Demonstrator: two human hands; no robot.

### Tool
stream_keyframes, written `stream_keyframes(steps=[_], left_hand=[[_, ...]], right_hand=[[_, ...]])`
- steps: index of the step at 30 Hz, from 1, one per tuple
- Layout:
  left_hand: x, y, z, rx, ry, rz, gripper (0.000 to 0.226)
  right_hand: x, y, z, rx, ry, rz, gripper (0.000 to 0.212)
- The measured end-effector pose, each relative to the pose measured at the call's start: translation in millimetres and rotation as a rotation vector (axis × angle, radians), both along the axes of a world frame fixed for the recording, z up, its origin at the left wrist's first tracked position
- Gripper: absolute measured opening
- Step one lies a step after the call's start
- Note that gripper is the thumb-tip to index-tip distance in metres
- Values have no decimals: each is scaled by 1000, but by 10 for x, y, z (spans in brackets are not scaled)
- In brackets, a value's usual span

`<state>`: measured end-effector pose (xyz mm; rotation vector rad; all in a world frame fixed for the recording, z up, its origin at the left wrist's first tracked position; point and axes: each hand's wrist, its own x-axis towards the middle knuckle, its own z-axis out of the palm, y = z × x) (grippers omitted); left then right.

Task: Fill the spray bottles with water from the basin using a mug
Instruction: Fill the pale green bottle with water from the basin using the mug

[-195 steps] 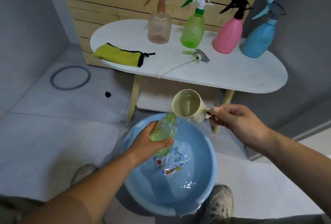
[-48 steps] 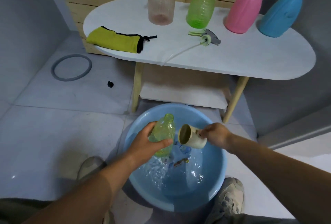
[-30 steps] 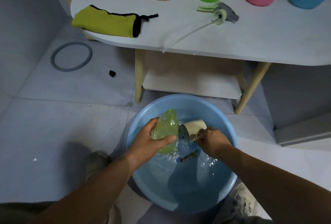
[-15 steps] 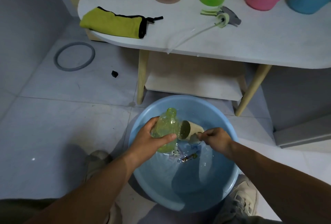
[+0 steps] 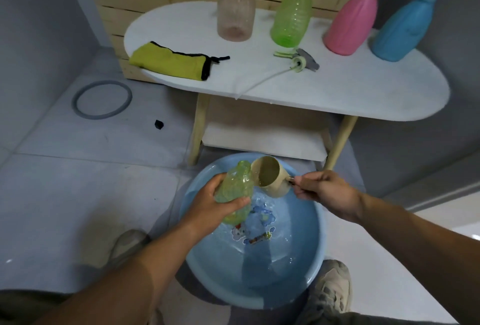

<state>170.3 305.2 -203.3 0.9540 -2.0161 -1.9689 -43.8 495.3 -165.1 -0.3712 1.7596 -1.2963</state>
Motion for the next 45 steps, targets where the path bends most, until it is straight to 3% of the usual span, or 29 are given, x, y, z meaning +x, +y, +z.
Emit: stream_keyframes(steps=[5,11,15,18,24,31,45], left_hand=[[5,25,75,-15,44,1,43],[22,21,115,-39,73,-26,51],[12,50,143,-38,62,-32,76],[11,51,151,-36,57,-39,82],[-7,66,171,5,83,-51,73],[-33,64,147,29,93,-49,77],[-8,46,141,3,56,-40,55]], right_hand=[[-11,117,463,-79,15,-16,22],[16,250,848,-160,116,-18,57],[86,253,1034,-171,162,-43,46],[131,212,1108,-170,208,-27,32],[184,163,1185,-174,326,10,34],[311,94,1289,-200,392,78,13],[329,41,1302,-147,488,72,24]])
